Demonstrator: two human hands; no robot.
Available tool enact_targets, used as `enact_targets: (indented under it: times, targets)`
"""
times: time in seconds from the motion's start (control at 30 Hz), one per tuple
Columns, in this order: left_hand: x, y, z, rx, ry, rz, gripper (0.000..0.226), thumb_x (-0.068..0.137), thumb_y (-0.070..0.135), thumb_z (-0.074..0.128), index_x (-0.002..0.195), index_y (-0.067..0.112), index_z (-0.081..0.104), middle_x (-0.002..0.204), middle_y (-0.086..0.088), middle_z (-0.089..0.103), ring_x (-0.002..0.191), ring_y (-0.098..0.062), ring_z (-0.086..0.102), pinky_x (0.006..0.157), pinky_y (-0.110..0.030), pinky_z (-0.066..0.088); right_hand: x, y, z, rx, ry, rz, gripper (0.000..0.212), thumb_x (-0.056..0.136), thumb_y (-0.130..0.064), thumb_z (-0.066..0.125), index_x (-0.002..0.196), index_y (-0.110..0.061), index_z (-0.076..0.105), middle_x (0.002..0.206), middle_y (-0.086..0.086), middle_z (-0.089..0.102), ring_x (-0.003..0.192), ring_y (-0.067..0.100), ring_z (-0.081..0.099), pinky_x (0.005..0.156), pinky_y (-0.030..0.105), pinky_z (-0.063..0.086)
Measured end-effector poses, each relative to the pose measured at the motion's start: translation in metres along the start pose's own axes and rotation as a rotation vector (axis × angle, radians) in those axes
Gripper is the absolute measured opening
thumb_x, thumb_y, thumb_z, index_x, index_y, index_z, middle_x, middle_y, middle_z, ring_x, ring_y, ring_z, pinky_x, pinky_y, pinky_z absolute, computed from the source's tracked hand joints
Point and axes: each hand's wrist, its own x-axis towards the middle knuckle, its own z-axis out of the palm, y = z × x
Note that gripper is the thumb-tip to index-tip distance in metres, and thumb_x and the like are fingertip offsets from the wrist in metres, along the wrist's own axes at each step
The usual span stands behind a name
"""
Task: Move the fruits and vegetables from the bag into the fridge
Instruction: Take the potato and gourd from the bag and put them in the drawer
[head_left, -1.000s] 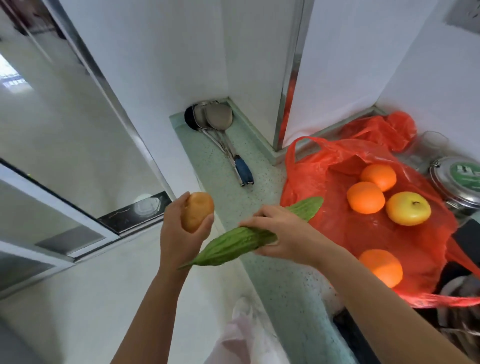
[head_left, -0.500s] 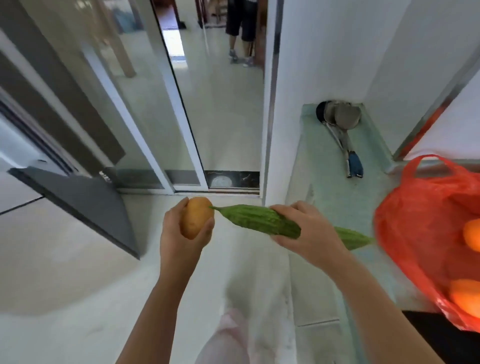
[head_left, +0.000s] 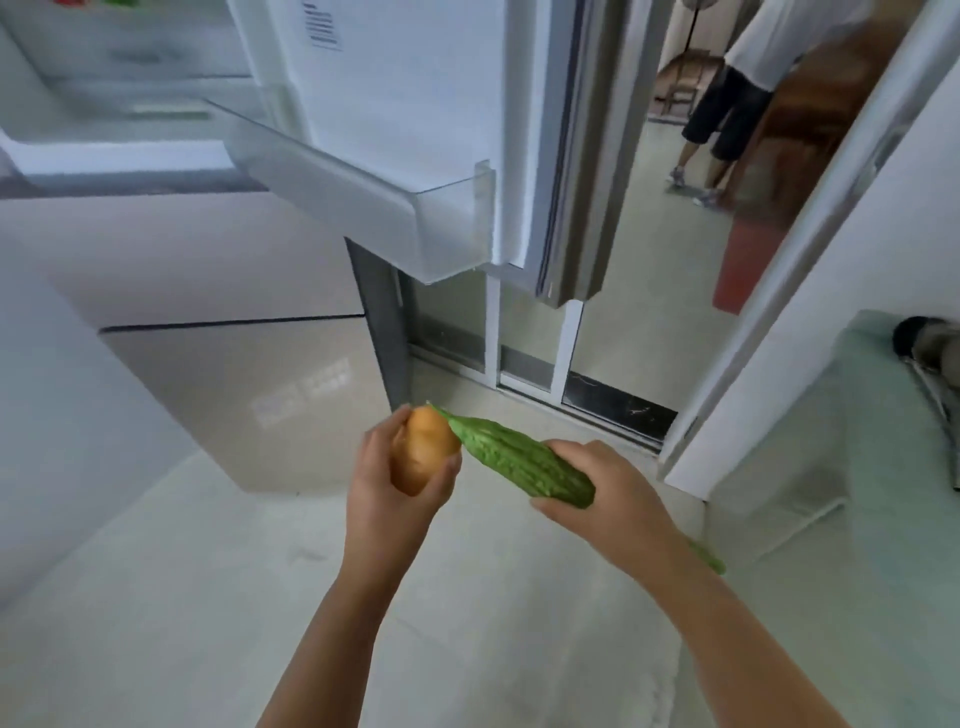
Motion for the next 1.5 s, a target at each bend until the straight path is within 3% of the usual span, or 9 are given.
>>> enact_targets:
  times: [0.13,0.3,0.53,0.67,0.8,1.07,1.23,1.33,1.5]
  targets:
    - [-0.001,-0.025,-0.086,0.041,0.107,-0.026,0.055,0.075,0.024,0.074,0.122,0.034,0.046,0.116,0.013,0.05,0.099,-0.003,0.051,0.075,-0.017,0.046,0.012,-0.065,0.057,0.068,-0.075,-0.042,0.049,0.077,-0.038,0.068,0.123,-0.03,0.051,0.097,-0.004,0.054,0.091,0.013,0.054,0.081,0.032,0.049]
    - [-0.006,-0.058,-0.182,0.042,0.148,-0.084,0.055,0.074,0.023,0.074,0.115,0.043,0.043,0.11,0.029,0.046,0.102,0.006,0.049,0.076,-0.018,0.046,0.032,-0.142,0.118,0.131,-0.122,-0.124,0.049,0.076,-0.037,0.069,0.121,-0.03,0.053,0.098,-0.005,0.054,0.091,0.01,0.055,0.08,0.03,0.049]
    - [0.014,-0.088,-0.283,-0.003,0.232,-0.11,0.052,0.071,0.033,0.076,0.108,0.052,0.044,0.112,0.025,0.05,0.099,0.015,0.048,0.07,-0.013,0.048,0.072,-0.229,0.191,0.247,-0.136,-0.204,0.046,0.075,-0.034,0.07,0.118,-0.034,0.053,0.105,-0.009,0.057,0.093,0.0,0.054,0.079,0.018,0.047]
    - [0.043,-0.094,-0.308,-0.045,0.247,-0.101,0.052,0.075,0.023,0.074,0.112,0.045,0.046,0.11,0.023,0.051,0.096,0.019,0.047,0.068,-0.004,0.045,0.109,-0.258,0.211,0.257,-0.145,-0.248,0.047,0.075,-0.034,0.07,0.119,-0.031,0.054,0.106,-0.008,0.059,0.095,-0.002,0.054,0.078,0.015,0.046]
    - [0.091,-0.099,-0.321,-0.054,0.225,-0.09,0.05,0.074,0.026,0.074,0.107,0.05,0.045,0.111,0.022,0.052,0.099,0.007,0.052,0.069,-0.011,0.049,0.157,-0.28,0.226,0.276,-0.128,-0.284,0.046,0.075,-0.032,0.071,0.118,-0.03,0.054,0.106,-0.005,0.059,0.095,0.001,0.055,0.079,0.023,0.049]
    - [0.224,-0.087,-0.352,-0.016,0.271,0.042,0.052,0.075,0.023,0.076,0.118,0.033,0.049,0.111,0.018,0.053,0.091,0.018,0.048,0.061,-0.003,0.042,0.289,-0.33,0.236,0.357,-0.085,-0.458,0.044,0.075,-0.03,0.072,0.114,-0.038,0.053,0.104,-0.006,0.058,0.096,-0.003,0.052,0.078,0.009,0.041]
    - [0.298,-0.07,-0.383,-0.013,0.332,0.115,0.051,0.064,0.04,0.068,0.111,0.044,0.049,0.109,0.021,0.054,0.094,0.012,0.051,0.065,-0.009,0.047,0.366,-0.382,0.214,0.382,-0.103,-0.64,0.047,0.075,-0.027,0.072,0.105,-0.053,0.047,0.107,-0.013,0.058,0.1,-0.005,0.052,0.082,0.007,0.039]
    - [0.337,-0.066,-0.395,-0.048,0.326,0.122,0.051,0.065,0.039,0.068,0.113,0.041,0.052,0.105,0.021,0.057,0.092,0.007,0.054,0.064,-0.013,0.049,0.403,-0.405,0.205,0.353,-0.123,-0.706,0.048,0.074,-0.027,0.074,0.104,-0.052,0.047,0.108,-0.02,0.056,0.1,-0.008,0.051,0.083,0.004,0.036]
    - [0.402,-0.066,-0.413,-0.105,0.294,0.18,0.045,0.063,0.04,0.071,0.104,0.045,0.053,0.095,0.026,0.061,0.088,0.0,0.057,0.06,-0.015,0.048,0.452,-0.437,0.198,0.355,-0.115,-0.814,0.047,0.07,-0.03,0.071,0.108,-0.047,0.048,0.104,-0.016,0.055,0.1,-0.001,0.052,0.085,0.007,0.036]
